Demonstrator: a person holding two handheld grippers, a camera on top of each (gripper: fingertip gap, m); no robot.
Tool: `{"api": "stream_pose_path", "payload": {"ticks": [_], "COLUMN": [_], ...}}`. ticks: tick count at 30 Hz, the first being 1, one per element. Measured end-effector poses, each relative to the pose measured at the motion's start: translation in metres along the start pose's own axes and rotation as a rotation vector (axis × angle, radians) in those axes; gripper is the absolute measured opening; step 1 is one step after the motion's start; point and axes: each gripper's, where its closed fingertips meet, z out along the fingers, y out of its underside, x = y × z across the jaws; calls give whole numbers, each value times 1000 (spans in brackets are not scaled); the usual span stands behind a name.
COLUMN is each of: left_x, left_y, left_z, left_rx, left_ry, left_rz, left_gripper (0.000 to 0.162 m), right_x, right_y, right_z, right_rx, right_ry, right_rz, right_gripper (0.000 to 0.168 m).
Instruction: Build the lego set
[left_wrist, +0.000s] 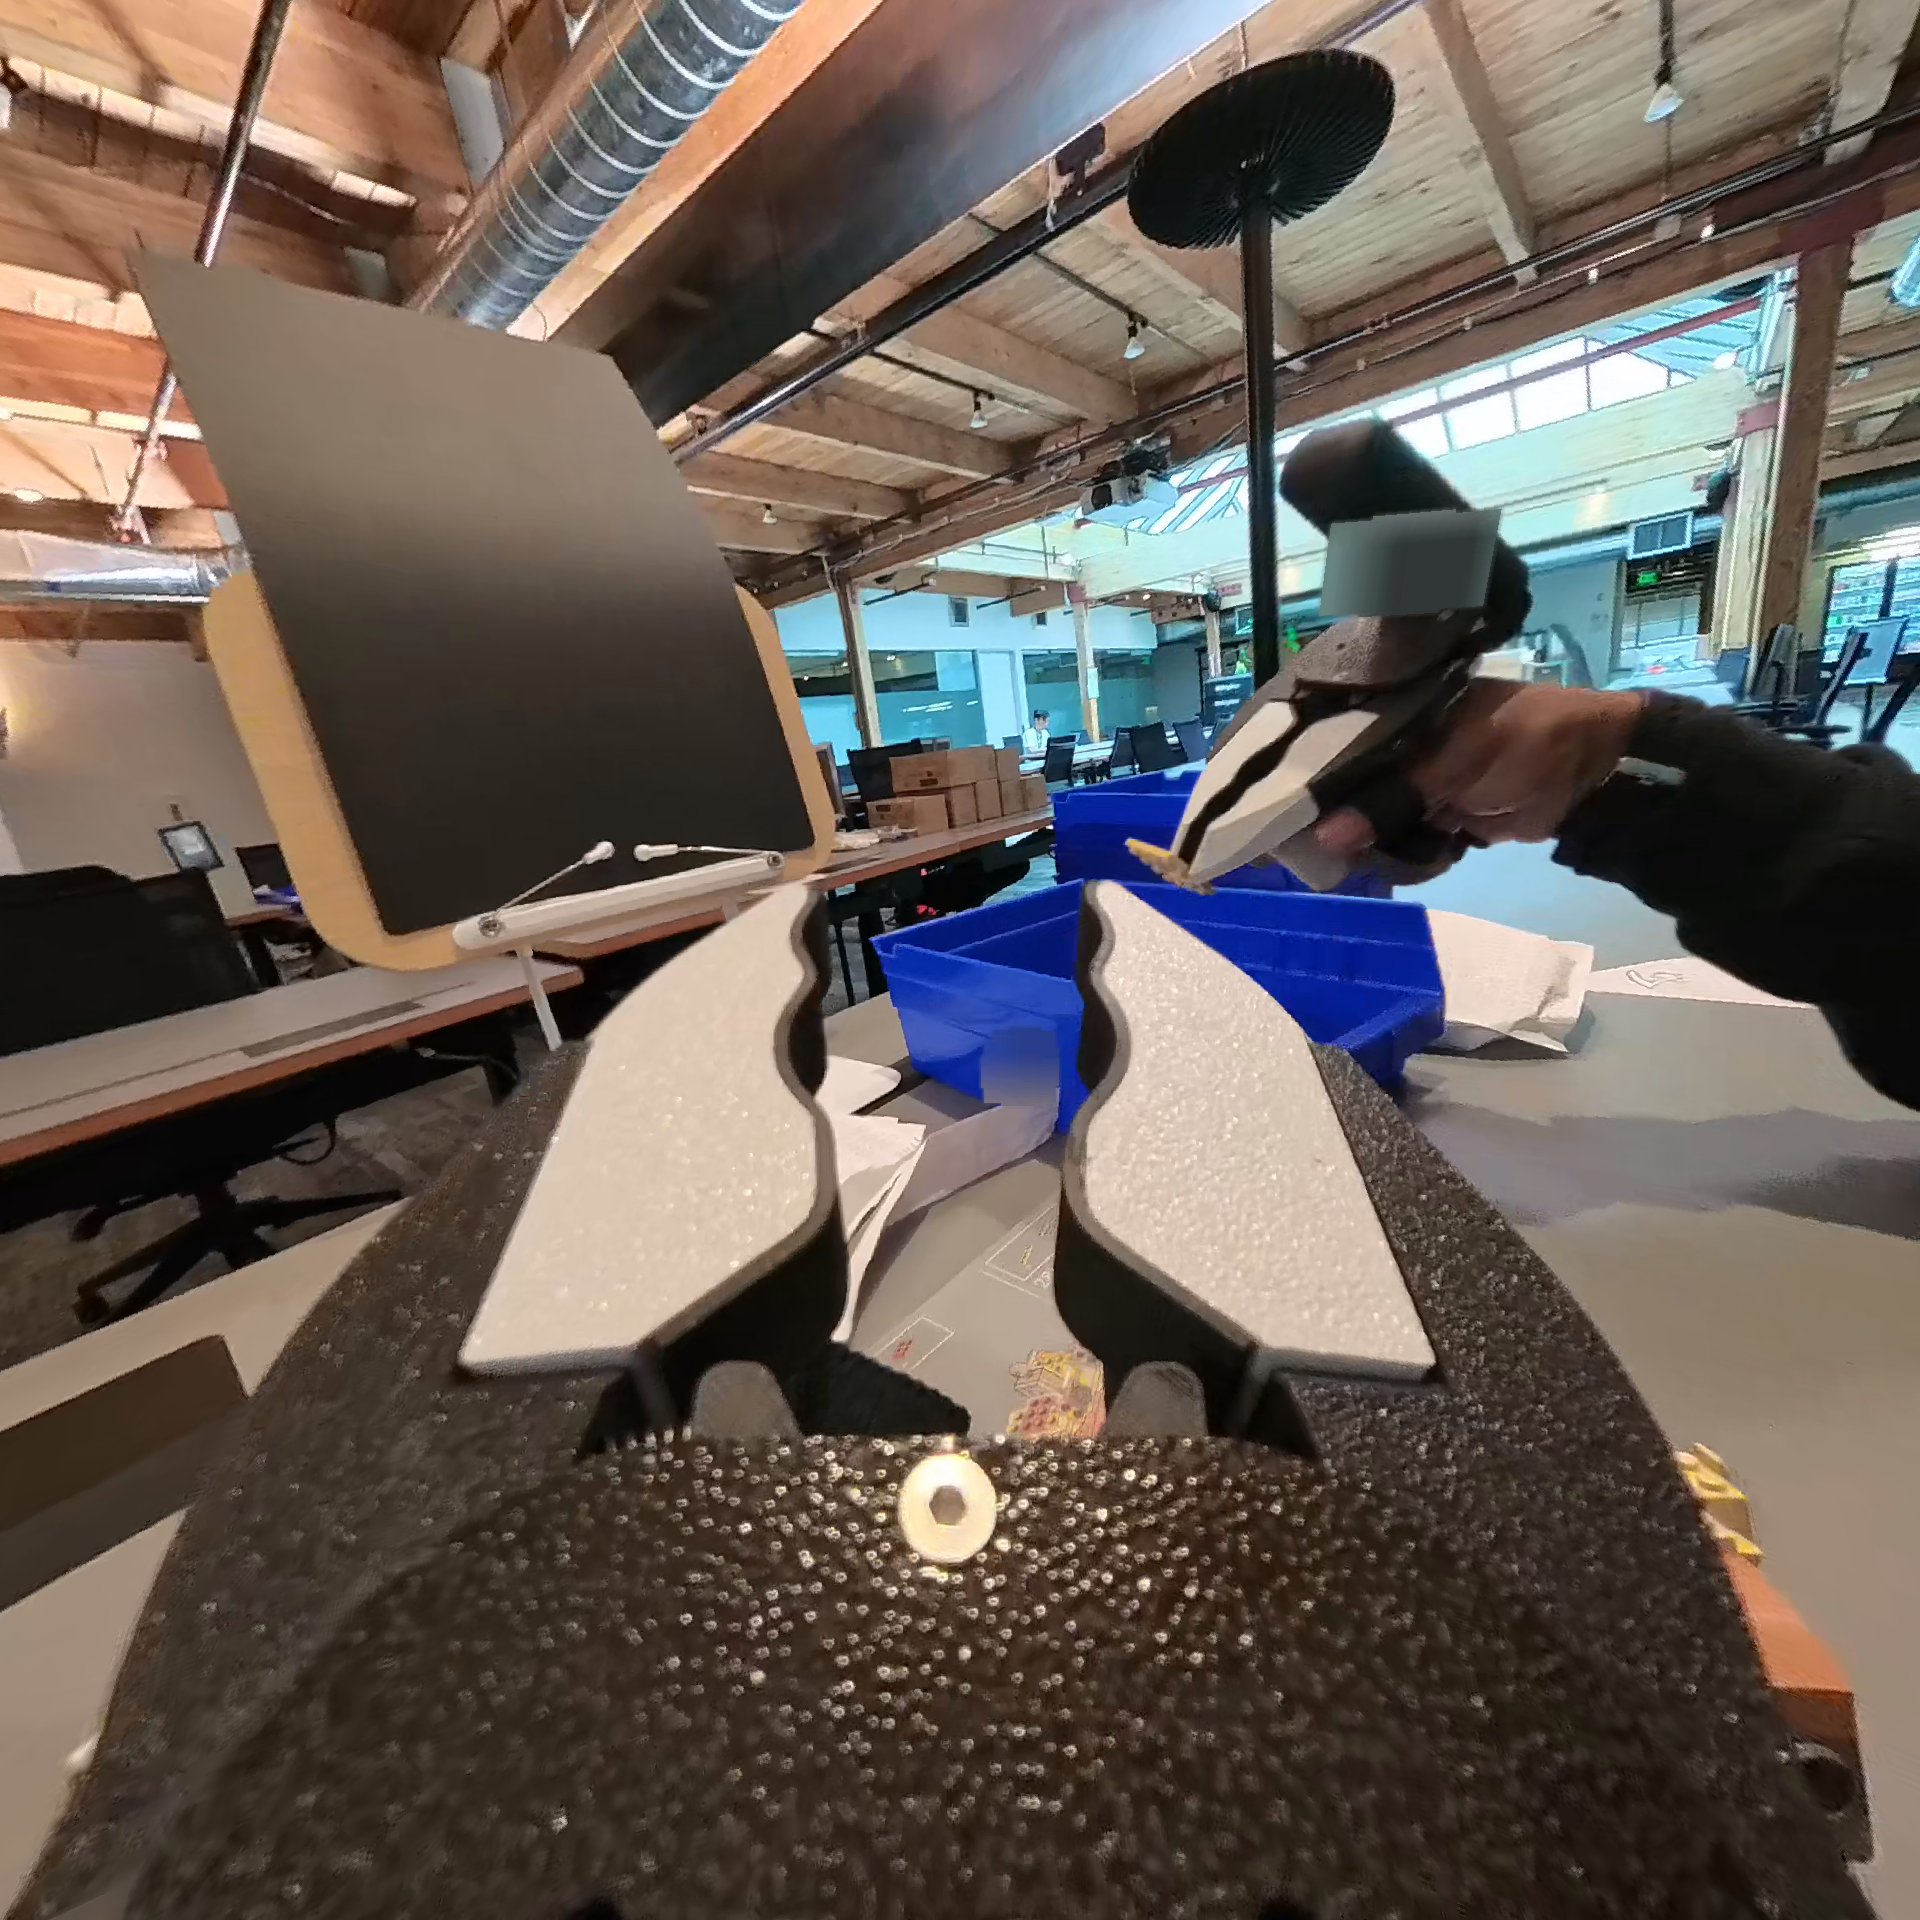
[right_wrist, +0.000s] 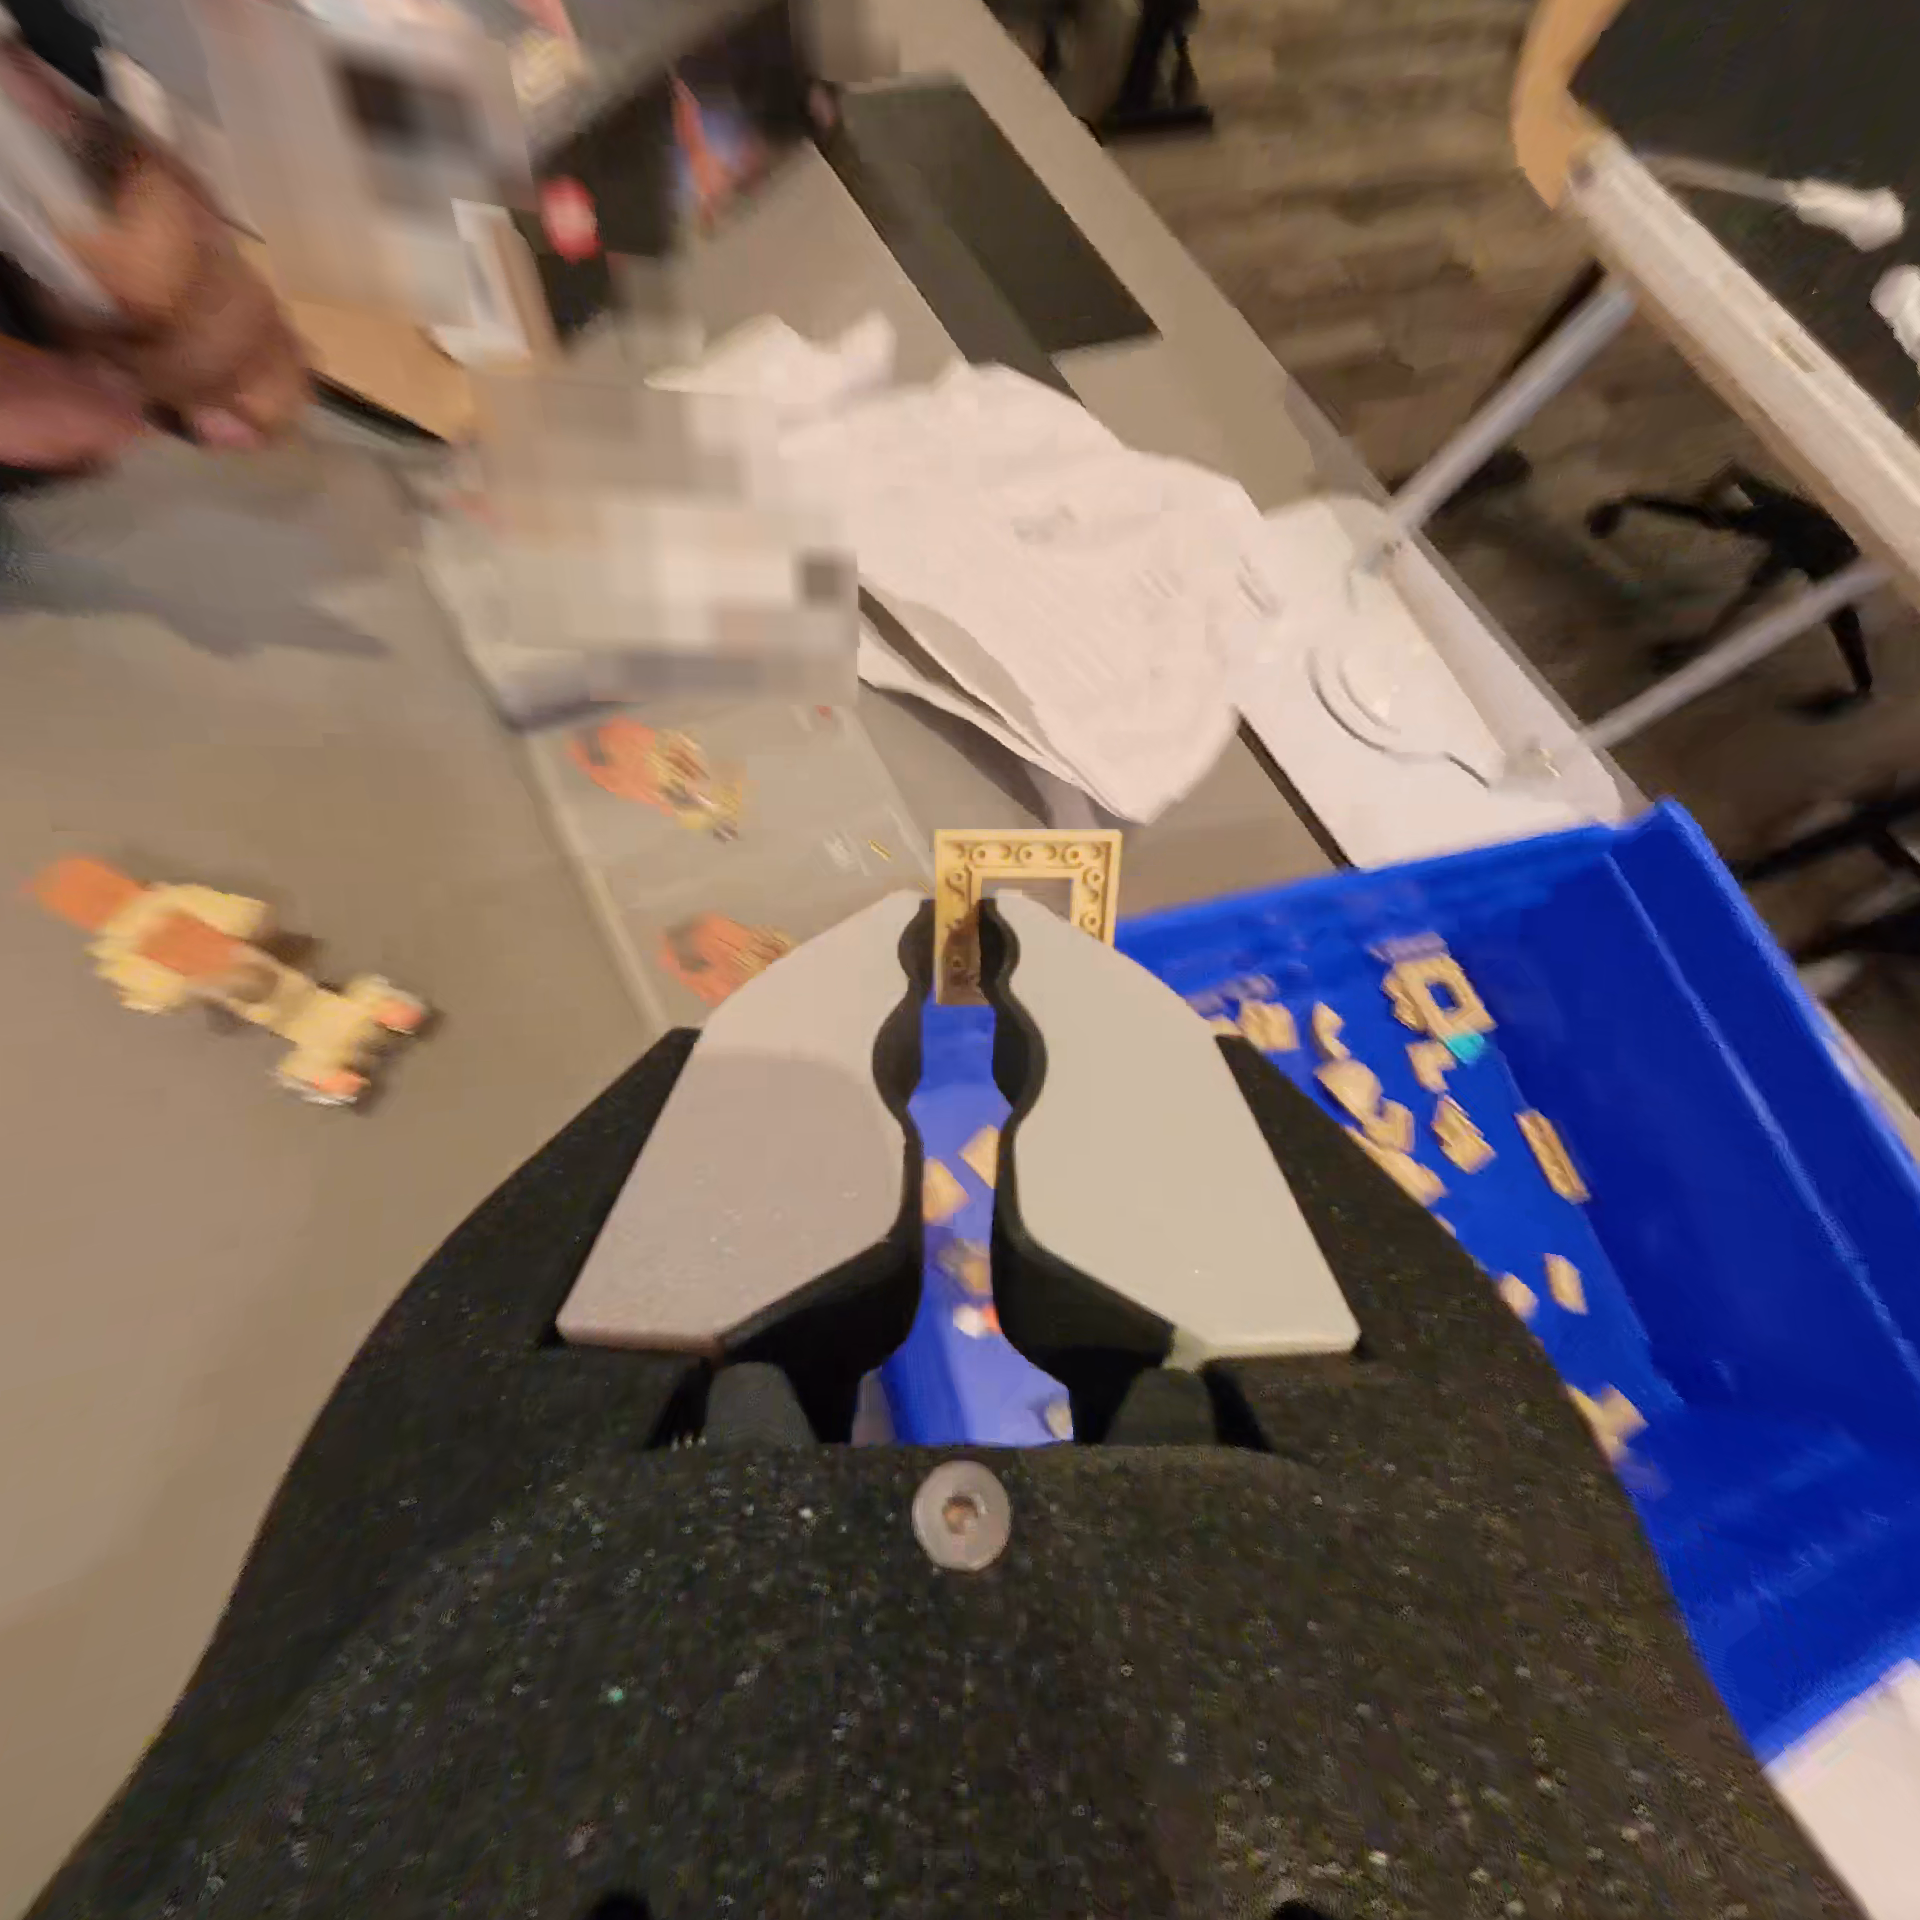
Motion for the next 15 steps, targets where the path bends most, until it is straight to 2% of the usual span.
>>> {"api": "stream_pose_path", "payload": {"ticks": [8, 15], "left_x": [41, 84], "left_y": [13, 22], "left_z": [9, 11], "left_rx": [22, 37], "left_ry": [139, 279], "left_rz": [84, 233], "left_gripper": [54, 61], "right_x": [-107, -164], "right_y": [-44, -65], "right_z": [-9, -10], "right_rx": [369, 518], "right_ry": [-353, -683], "right_rz": [200, 283], "right_gripper": [8, 8]}}
